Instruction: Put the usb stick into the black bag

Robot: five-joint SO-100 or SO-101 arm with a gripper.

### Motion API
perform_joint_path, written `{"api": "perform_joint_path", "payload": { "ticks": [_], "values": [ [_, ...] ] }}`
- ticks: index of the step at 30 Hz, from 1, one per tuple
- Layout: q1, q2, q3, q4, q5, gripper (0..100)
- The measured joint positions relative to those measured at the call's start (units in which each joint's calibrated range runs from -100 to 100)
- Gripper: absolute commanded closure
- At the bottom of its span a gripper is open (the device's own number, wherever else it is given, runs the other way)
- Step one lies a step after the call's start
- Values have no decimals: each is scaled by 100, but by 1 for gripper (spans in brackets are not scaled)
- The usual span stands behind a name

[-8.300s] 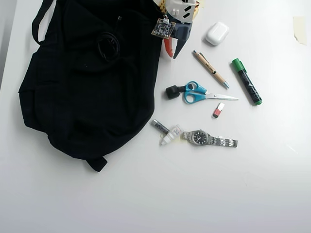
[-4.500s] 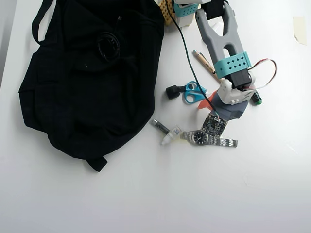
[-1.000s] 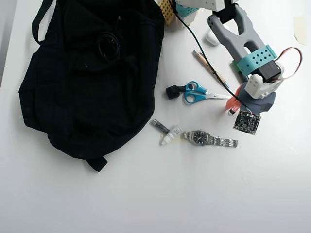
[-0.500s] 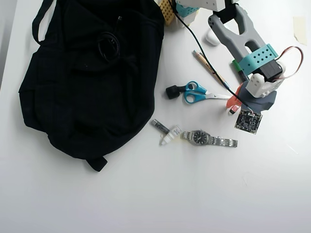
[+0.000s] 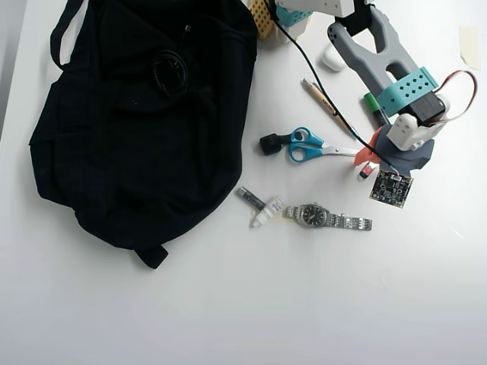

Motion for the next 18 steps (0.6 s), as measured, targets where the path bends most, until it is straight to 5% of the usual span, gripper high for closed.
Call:
{"api": "perform_joint_path", "payload": {
  "ticks": [18],
  "values": [
    [0,175,-43,43,-10,75]
  ]
}}
